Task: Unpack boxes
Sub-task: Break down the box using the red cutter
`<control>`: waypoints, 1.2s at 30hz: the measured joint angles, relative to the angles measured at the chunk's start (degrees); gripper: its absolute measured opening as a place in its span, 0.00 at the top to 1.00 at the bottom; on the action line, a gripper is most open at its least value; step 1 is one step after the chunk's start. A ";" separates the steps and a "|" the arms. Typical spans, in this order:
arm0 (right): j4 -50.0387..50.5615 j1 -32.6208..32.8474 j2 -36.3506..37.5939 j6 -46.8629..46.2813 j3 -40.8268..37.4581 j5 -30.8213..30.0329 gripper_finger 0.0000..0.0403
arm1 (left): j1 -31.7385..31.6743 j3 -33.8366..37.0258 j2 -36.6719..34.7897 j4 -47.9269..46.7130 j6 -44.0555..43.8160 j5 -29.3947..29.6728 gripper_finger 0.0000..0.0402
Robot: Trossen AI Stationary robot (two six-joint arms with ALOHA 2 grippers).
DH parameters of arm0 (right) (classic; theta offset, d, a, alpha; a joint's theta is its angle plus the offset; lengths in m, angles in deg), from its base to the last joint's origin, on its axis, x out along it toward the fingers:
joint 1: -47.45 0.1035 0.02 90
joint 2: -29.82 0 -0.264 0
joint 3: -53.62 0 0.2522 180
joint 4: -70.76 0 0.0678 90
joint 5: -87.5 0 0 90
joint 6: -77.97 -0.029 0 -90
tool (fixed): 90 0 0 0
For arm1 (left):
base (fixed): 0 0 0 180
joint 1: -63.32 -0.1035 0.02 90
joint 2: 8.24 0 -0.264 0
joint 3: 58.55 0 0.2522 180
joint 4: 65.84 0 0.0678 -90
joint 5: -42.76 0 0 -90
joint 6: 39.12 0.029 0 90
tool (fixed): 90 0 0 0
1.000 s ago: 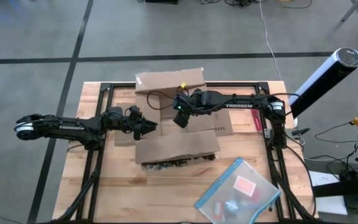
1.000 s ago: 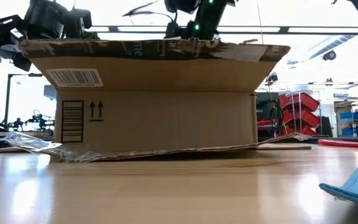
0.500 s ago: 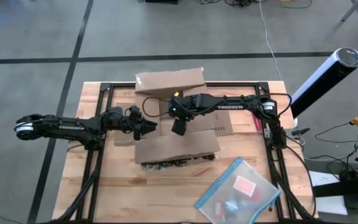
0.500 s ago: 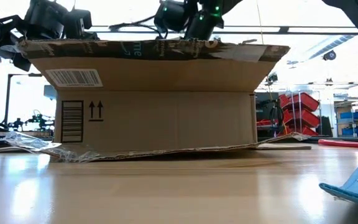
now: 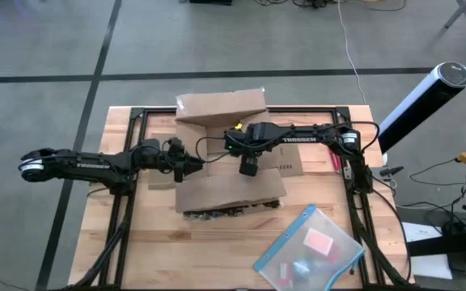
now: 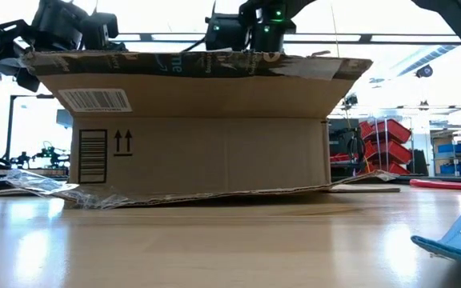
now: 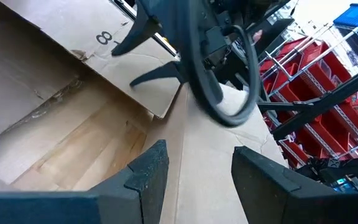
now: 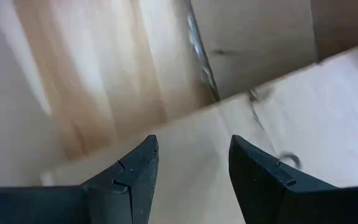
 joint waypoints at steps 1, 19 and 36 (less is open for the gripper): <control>0.60 0.00 0.24 0.04 -0.02 -0.60 0.58 | 0.00 0.00 0.00 -0.01 0.03 0.00 0.61; -24.48 -2.34 2.60 -20.94 -0.04 28.58 0.55 | 0.04 0.17 -0.76 4.43 1.35 0.12 0.61; -29.62 -7.39 -6.43 -25.76 -0.04 28.60 0.55 | 0.11 0.04 -13.82 10.33 0.79 -1.01 0.61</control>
